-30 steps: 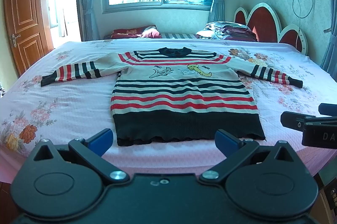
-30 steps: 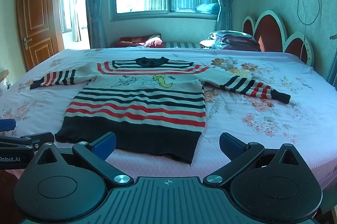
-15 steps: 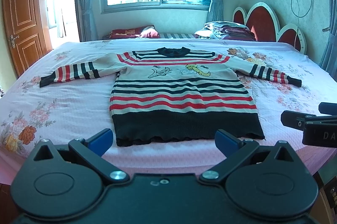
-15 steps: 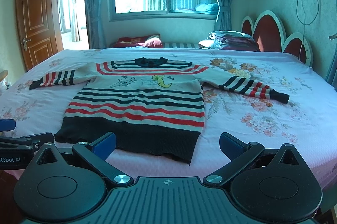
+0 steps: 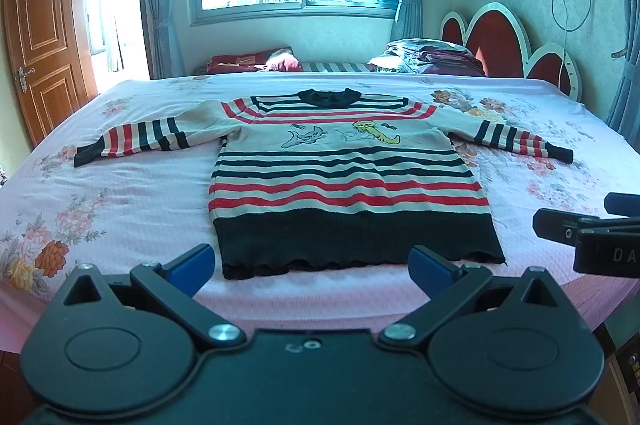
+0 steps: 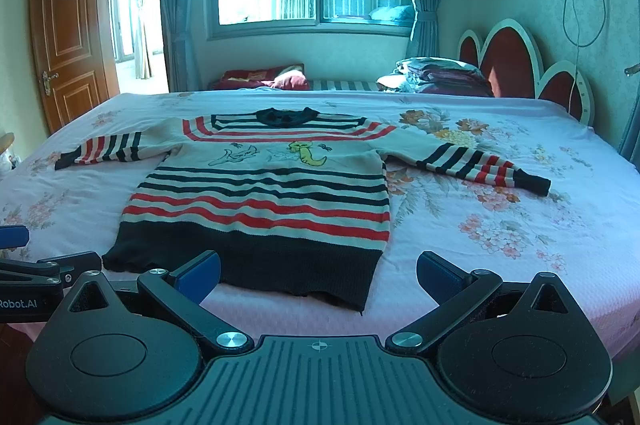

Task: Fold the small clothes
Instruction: 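Reach the right gripper to the black sleeve cuff and grasp it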

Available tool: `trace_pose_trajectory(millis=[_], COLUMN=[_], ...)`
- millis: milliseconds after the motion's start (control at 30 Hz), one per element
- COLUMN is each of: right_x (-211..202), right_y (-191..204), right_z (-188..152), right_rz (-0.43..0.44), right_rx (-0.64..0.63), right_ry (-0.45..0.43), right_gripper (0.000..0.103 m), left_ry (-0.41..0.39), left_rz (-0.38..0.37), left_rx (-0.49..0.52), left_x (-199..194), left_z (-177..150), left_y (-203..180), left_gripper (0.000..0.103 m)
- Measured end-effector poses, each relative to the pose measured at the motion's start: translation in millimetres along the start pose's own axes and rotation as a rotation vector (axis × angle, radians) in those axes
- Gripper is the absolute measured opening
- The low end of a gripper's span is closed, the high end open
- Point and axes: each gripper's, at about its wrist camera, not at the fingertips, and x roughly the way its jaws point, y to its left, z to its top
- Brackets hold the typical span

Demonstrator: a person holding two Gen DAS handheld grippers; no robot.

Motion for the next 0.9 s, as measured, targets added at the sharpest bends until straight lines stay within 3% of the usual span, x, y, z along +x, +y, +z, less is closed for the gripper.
trace_pose_trajectory(millis=[400, 567, 900], right_x=[13, 26, 85], right_y=[-13, -29, -80], right_z=[8, 13, 35], right_rz=[-0.027, -0.058, -0.102], right_rx=[0.052, 0.086, 0.159], right_ry=[-0.003, -0.007, 0.002], right_gripper=[0.103, 0.103, 0.103], left_ry=[0.015, 0.064, 0.023], left_rz=[-0.01, -0.044, -0.058], left_rx=[-0.039, -0.108, -0.101], left_x=[16, 43, 101], left_z=[6, 10, 42], left_y=[12, 21, 2], left_gripper=[0.103, 0.103, 0.103])
